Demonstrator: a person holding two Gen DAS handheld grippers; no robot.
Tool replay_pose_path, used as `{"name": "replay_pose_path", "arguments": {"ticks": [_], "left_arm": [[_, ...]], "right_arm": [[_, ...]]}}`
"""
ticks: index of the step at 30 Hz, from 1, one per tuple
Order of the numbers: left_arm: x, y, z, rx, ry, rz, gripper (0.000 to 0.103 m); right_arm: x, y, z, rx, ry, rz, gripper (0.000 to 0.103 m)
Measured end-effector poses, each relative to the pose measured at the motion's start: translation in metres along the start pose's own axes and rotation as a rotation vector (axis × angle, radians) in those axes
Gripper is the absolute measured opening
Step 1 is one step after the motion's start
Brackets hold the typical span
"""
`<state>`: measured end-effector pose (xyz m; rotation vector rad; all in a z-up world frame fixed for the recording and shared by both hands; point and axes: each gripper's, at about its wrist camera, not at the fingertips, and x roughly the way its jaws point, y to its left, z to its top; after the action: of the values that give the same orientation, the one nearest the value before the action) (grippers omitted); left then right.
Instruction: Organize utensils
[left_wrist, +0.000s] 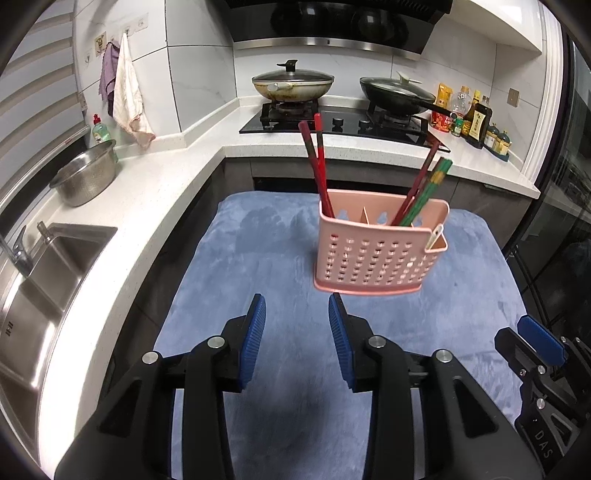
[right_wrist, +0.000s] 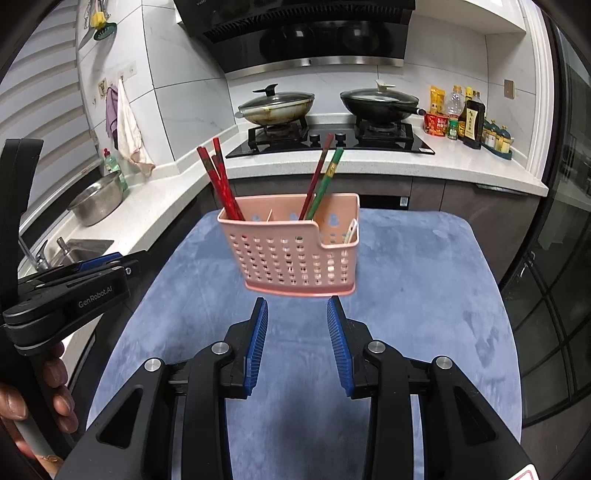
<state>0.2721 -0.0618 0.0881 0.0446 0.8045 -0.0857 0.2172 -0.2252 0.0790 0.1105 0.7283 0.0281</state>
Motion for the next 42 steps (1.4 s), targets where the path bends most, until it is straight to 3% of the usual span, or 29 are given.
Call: {"name": "replay_pose_path", "arguments": {"ticks": [12,23,29,33,40,42], "left_arm": [[-0.001,0.003,-0.033,0.004,0.038,0.022,0.041],[-0.001,0.002,-0.047,0.014,0.042,0.046,0.063],[-0.003,0.003,-0.048,0.017,0.027,0.058,0.074],[-0.004,0.003,-0.048,0.019,0.024,0.059,0.077],[-0.004,0.004,-0.048,0.019,0.024,0.068,0.083],[-0.003,0.004,-0.048,0.018,0.023,0.069,0.085]], "right_arm": [[-0.006,-0.007,-0.030,0.005,0.040,-0.054,0.044],[-0.007,-0.015,-0.036,0.030,0.060,-0.083,0.050],[-0.007,-0.015,-0.037,0.013,0.044,-0.113,0.062],[-0.007,-0.015,-0.037,0.020,0.039,-0.102,0.079],[-0.005,-0.019,-0.038,0.017,0.041,-0.128,0.084],[-0.004,-0.020,-0.038,0.017,0.043,-0.131,0.092]]}}
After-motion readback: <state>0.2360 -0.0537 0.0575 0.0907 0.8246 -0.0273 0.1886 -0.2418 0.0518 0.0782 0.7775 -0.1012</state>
